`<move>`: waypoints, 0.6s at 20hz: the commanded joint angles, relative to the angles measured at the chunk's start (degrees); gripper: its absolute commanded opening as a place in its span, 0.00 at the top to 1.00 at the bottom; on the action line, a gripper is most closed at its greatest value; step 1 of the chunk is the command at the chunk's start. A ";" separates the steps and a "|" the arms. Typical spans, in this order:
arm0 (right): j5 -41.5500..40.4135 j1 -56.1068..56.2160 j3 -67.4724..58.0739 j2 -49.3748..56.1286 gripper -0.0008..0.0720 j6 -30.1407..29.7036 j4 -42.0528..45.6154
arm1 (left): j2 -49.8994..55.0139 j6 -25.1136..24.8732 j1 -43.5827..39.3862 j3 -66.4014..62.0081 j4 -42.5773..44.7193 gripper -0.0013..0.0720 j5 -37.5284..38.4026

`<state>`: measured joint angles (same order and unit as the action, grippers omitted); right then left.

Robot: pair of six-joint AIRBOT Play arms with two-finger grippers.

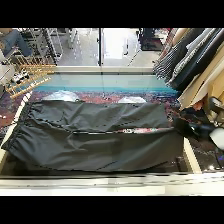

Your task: Fold the clothes and pants, and hang the long-sleeved shirts on hangers.

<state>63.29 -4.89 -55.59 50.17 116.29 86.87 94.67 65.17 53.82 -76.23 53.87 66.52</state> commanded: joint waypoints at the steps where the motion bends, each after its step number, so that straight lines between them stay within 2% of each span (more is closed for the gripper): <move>1: -6.40 -10.56 -6.58 26.16 0.55 -5.53 -2.64 | -0.15 -0.04 -3.41 0.02 2.34 0.97 5.99; 2: -3.34 -13.33 -10.19 32.44 0.31 -9.77 -5.44 | -0.20 0.00 -4.13 0.02 2.58 0.96 5.77; 3: -0.42 -15.34 -12.09 35.67 0.22 -15.45 -8.41 | -0.28 -0.02 -4.50 0.00 2.69 0.96 5.51; 4: 2.19 -16.94 -11.89 36.24 0.23 -21.94 -10.69 | -0.50 0.00 -4.50 0.00 3.21 0.91 5.57; 5: 3.58 -18.40 -10.25 34.95 0.33 -25.53 -11.30 | -0.96 0.61 -4.11 0.00 4.17 0.64 6.12; 6: 3.76 -20.15 -7.02 32.33 0.51 -27.26 -11.39 | -1.49 1.60 -3.56 0.00 5.42 0.42 7.02; 7: 3.54 -22.47 -2.14 28.35 0.54 -29.44 -12.59 | -1.99 2.62 -2.75 0.02 6.80 0.38 8.15; 9: 5.40 -28.39 9.09 18.91 0.53 -36.72 -19.12 | -2.34 2.62 -0.83 0.02 7.50 0.38 10.45; 10: 7.87 -31.93 14.75 13.70 0.47 -40.76 -23.26 | -2.34 3.06 -0.15 0.22 7.30 0.39 10.64; 12: 10.32 -38.97 23.65 4.13 0.32 -44.44 -28.52 | -2.34 3.85 0.35 1.51 7.06 0.39 9.53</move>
<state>69.54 -35.14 -43.75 65.34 81.56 67.83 92.60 67.88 52.99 -75.68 60.16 75.24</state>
